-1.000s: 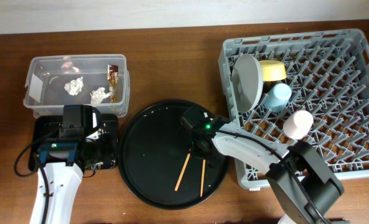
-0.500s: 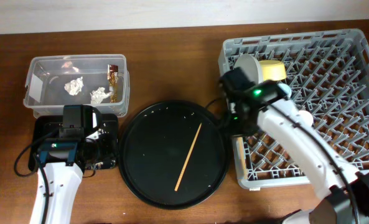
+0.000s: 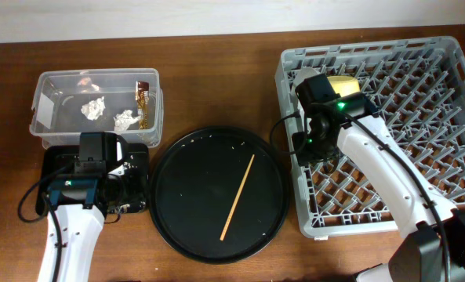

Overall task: Sort waste into correct bins and load items into the dishwasher rack
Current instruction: 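Grasp the remaining chopstick on the black tray with the right gripper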

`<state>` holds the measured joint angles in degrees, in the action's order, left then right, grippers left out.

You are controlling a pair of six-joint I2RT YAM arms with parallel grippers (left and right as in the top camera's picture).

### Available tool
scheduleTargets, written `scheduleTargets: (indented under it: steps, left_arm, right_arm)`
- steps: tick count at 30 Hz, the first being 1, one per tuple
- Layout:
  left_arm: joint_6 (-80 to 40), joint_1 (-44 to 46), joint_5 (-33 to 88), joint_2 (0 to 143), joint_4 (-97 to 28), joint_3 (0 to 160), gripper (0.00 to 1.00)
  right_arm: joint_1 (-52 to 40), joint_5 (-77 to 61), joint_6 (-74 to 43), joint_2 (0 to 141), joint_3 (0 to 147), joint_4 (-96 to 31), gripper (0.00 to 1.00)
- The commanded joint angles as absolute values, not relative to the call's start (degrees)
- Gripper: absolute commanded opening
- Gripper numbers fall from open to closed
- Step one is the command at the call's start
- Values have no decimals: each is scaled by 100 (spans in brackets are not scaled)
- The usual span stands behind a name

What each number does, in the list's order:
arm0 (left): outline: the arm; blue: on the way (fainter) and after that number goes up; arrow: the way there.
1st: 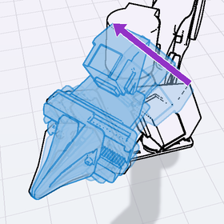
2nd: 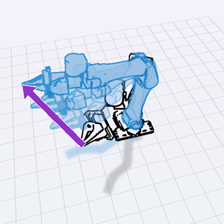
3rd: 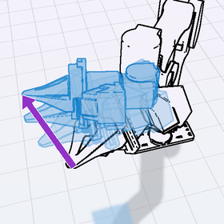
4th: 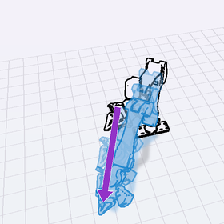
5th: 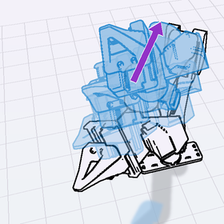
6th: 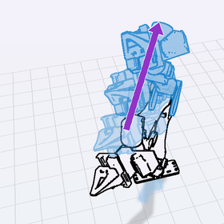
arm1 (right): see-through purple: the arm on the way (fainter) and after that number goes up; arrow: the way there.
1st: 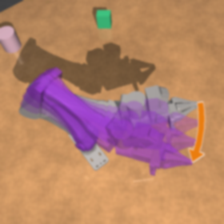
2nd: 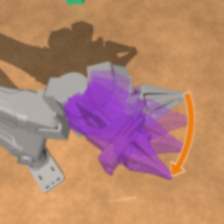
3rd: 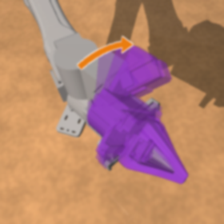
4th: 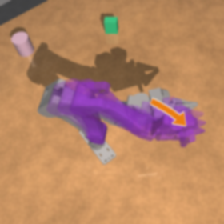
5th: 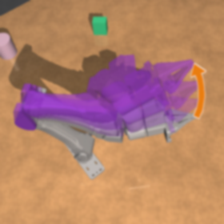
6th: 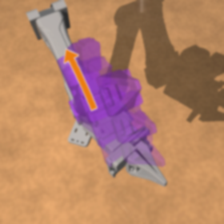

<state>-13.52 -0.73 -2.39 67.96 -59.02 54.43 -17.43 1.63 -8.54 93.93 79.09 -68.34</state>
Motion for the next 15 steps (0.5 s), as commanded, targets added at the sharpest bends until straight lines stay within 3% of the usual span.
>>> scheduleTargets:
  steps: [1, 3, 7, 15]
  left_arm:
    - [-1413, -93, -237, 6737, -5907, 5459, 78]
    - [-1413, -93, -235, 6737, -5907, 5459, 78]
    - [-1413, -93, -235, 6737, -5907, 5459, 78]
    - [-1413, -93, -237, 6737, -5907, 5459, 78]
  right_arm:
    - [-1745, -672, -1072, 9183, 7985, -6698, 51]
    - [-2043, -1205, -1400, 9080, 7983, -6401, 54]
    - [-3094, -794, -2314, 9332, 7979, -6010, 57]
    - [-4431, -510, -3874, 11177, 7977, -5760, 59]
